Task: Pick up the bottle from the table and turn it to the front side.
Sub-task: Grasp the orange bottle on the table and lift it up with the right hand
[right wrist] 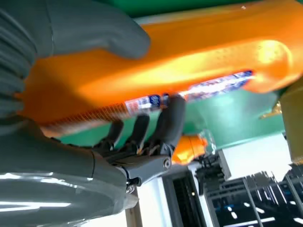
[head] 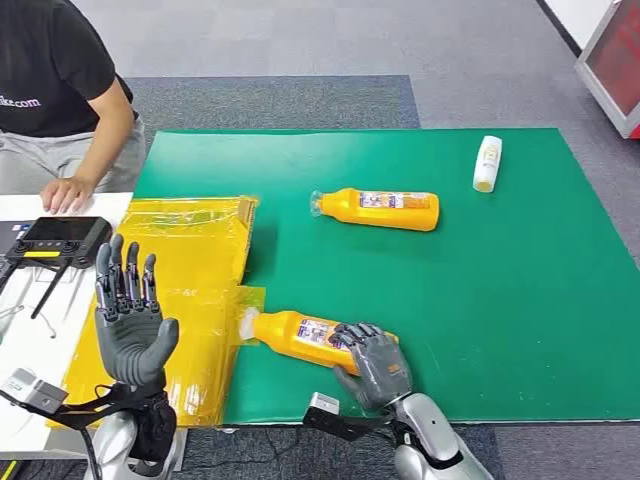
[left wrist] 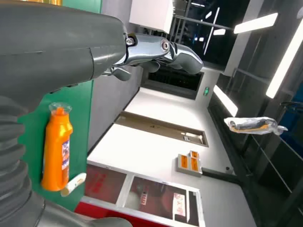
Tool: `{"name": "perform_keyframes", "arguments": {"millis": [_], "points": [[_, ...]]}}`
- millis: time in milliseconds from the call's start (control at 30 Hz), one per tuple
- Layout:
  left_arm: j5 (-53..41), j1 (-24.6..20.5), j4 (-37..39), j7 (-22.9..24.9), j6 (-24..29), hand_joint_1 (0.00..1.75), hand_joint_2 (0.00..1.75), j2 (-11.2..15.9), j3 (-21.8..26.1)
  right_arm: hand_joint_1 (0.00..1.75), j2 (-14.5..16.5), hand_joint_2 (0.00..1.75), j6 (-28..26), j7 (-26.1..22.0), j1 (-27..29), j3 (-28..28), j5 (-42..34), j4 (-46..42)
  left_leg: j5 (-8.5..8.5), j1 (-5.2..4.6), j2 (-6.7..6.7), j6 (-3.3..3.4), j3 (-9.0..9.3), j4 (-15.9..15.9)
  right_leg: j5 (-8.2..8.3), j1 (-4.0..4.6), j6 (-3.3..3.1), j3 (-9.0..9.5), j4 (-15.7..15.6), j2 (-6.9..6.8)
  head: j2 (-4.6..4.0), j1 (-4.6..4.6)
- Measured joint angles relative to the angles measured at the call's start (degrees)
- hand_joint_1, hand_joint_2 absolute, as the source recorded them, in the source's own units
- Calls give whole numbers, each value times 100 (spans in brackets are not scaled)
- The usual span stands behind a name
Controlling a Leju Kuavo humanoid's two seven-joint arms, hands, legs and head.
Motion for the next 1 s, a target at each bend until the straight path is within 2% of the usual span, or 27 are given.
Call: {"name": "perform_keyframes", "arguments": {"millis": [233, 600, 633, 667, 733, 767, 800, 1000], "points": [[-24, -3, -52, 0, 5, 0, 175, 0, 26, 175, 72, 175, 80, 85, -269, 39, 188, 297, -7, 0, 0, 0, 42, 0, -10, 0, 1, 43, -3, -1, 0, 0], [-21, -7, -55, 8, 29, 0, 175, 0, 32, 171, 131, 175, 103, -105, -522, 151, 186, 691, -23, -3, -1, 14, 102, 0, -22, -2, 6, 106, -7, -2, 0, 1], [-17, -6, -55, 7, 36, 0, 175, 0, 32, 164, 133, 175, 96, -109, -517, 161, 186, 709, -23, -3, -1, 14, 104, 0, -22, -2, 7, 108, -7, -2, 0, 2], [-13, -6, -55, 4, 46, 0, 175, 1, 32, 136, 134, 175, 88, -112, -514, 170, 186, 723, -23, -3, -1, 14, 105, 0, -23, -2, 7, 109, -7, -3, 0, 1], [-4, -4, -55, 0, 69, 0, 175, 2, 32, 52, 136, 175, 77, -116, -513, 186, 189, 744, -23, -3, -1, 14, 106, 0, -23, -2, 7, 110, -7, -3, 0, 1], [1, -4, -55, -2, 79, 0, 175, 2, 32, 16, 137, 175, 74, -112, -512, 192, 195, 749, -23, -3, -1, 13, 106, 0, -23, -2, 7, 110, -7, -3, 0, 0], [4, -4, -55, -4, 85, 0, 175, 2, 33, 0, 137, 175, 73, -103, -508, 200, 208, 755, -23, -3, -1, 13, 106, 0, -23, -2, 7, 111, -7, -3, 0, 0], [8, -3, -58, -21, 88, 0, 175, 2, 48, 0, 139, 175, 197, 82, -542, 245, 327, 757, -25, -3, -1, 12, 107, 0, -26, -2, 8, 110, -7, -2, 0, 1]]}}
